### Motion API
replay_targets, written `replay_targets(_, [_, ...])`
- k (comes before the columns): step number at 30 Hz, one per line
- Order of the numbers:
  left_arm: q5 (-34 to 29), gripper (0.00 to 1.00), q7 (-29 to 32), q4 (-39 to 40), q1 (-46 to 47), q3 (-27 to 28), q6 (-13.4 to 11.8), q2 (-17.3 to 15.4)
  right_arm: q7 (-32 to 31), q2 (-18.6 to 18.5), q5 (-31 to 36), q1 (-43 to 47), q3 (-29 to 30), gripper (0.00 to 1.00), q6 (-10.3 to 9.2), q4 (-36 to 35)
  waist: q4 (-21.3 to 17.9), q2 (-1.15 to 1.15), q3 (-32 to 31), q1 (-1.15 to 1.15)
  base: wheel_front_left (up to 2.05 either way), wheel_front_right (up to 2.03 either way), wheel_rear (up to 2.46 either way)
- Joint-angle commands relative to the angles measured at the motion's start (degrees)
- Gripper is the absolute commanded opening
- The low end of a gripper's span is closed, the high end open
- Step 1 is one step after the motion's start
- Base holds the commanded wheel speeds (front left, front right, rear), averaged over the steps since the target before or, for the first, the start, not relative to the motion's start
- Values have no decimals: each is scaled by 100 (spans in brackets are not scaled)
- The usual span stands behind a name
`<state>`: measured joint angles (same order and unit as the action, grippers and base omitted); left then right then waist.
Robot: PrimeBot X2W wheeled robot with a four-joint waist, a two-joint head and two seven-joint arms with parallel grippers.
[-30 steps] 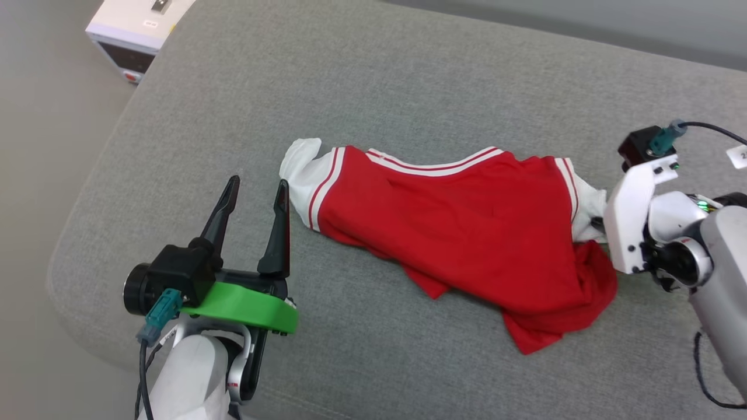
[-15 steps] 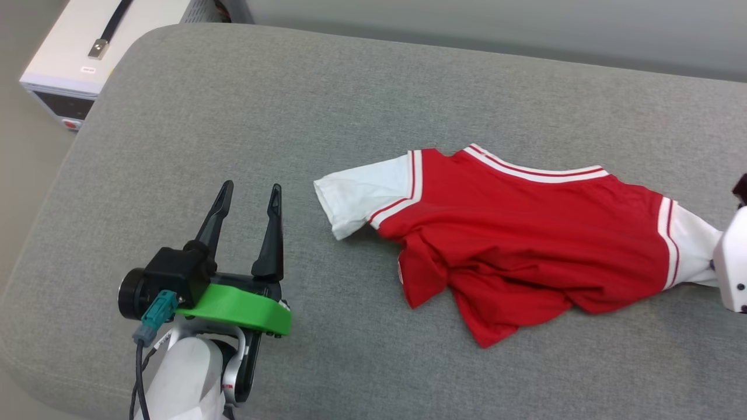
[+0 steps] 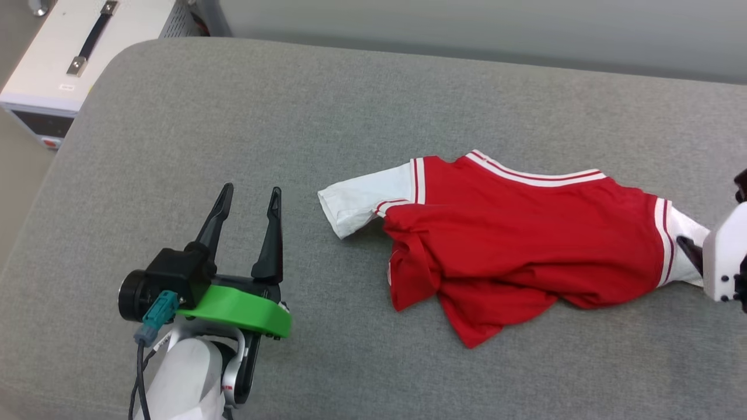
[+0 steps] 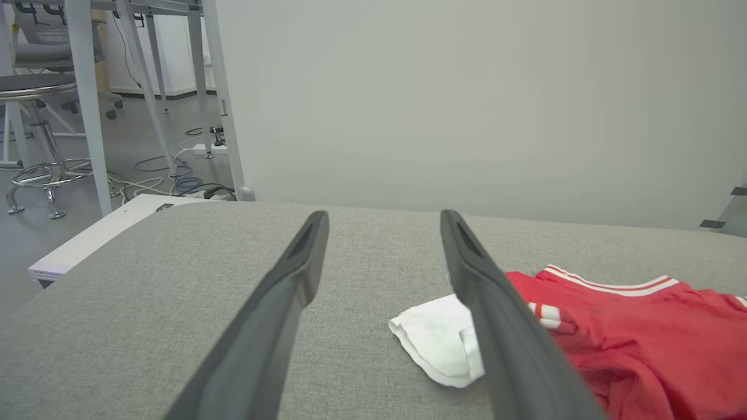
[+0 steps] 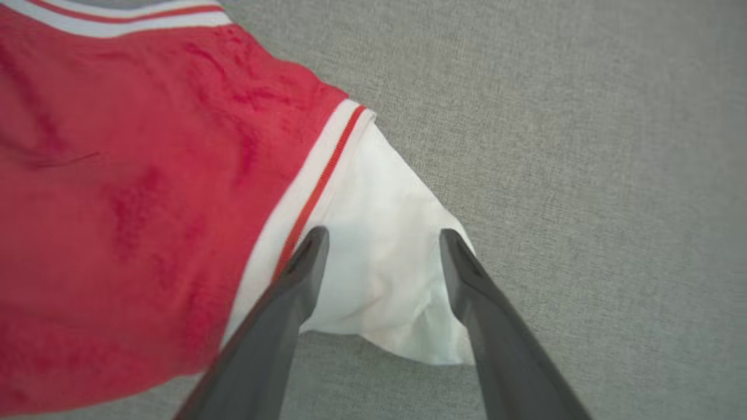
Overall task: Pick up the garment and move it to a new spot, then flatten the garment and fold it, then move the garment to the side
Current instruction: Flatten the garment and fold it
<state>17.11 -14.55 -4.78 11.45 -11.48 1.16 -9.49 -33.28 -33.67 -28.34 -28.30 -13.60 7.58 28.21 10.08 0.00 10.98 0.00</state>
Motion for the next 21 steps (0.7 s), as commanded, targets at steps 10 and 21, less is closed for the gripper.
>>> replay_targets(10, [111,100,57,17,-325,-10,-103,-79,1337,336,-324,699,443,100,-9,-1342,-371,0,-621,0,0,0,0])
replay_targets(21, [149,100,110,125,-361,-94,-97,-111,-351,716,-671,911,-243,100,-9,-2888,-213,0,-524,0,0,0,0])
